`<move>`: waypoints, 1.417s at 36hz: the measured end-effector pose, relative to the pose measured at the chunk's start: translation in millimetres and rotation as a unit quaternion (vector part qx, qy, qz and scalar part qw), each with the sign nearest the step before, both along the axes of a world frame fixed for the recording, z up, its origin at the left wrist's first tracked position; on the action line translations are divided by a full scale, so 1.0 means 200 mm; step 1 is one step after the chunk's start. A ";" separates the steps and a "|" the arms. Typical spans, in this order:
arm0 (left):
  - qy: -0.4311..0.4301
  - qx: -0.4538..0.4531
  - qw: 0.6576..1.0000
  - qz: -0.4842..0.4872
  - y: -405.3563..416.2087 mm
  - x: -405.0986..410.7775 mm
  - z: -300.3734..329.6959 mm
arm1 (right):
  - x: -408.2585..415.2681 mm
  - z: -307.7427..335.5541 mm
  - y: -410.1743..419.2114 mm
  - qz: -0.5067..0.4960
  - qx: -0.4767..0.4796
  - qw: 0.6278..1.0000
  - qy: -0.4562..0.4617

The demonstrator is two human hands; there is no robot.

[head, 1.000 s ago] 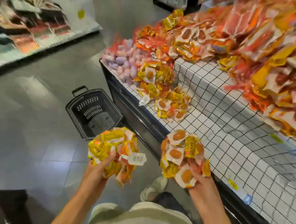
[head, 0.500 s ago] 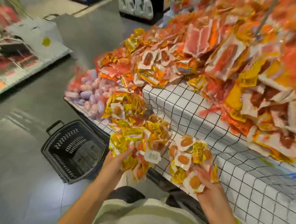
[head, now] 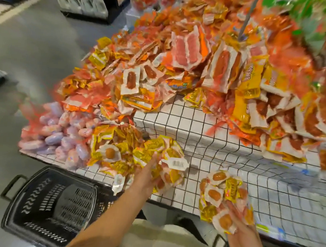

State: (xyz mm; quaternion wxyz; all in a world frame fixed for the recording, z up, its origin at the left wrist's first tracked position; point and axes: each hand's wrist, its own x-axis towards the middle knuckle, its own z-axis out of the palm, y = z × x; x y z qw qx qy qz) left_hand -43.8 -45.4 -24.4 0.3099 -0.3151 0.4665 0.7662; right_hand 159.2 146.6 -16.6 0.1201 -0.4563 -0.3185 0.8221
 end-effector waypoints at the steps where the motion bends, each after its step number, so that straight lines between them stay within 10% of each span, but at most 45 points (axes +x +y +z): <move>1: -0.005 0.006 1.000 0.010 0.00 0.00 0.00 | 0.00 0.00 -0.02 -0.009 0.000 1.000 -0.004; 8: 0.063 -0.133 0.989 -0.002 -0.07 0.04 -0.05 | -0.07 0.08 -0.17 -0.037 -0.001 0.999 -0.012; 14: 0.229 -0.374 0.898 -0.044 -0.11 0.12 -0.16 | -0.12 0.11 -0.22 -0.035 -0.003 0.999 -0.009; 35: 0.239 -0.343 0.895 -0.155 -0.22 0.05 -0.23 | -0.50 0.35 -0.30 0.149 -0.045 0.982 0.110; 45: 0.223 -0.271 0.922 -0.165 -0.31 0.12 -0.12 | -0.83 -0.02 -0.42 0.200 0.016 0.980 0.013; 51: 0.449 -0.396 0.795 -0.100 -0.38 0.21 0.03 | -0.80 -0.06 -0.41 0.221 0.091 0.971 0.018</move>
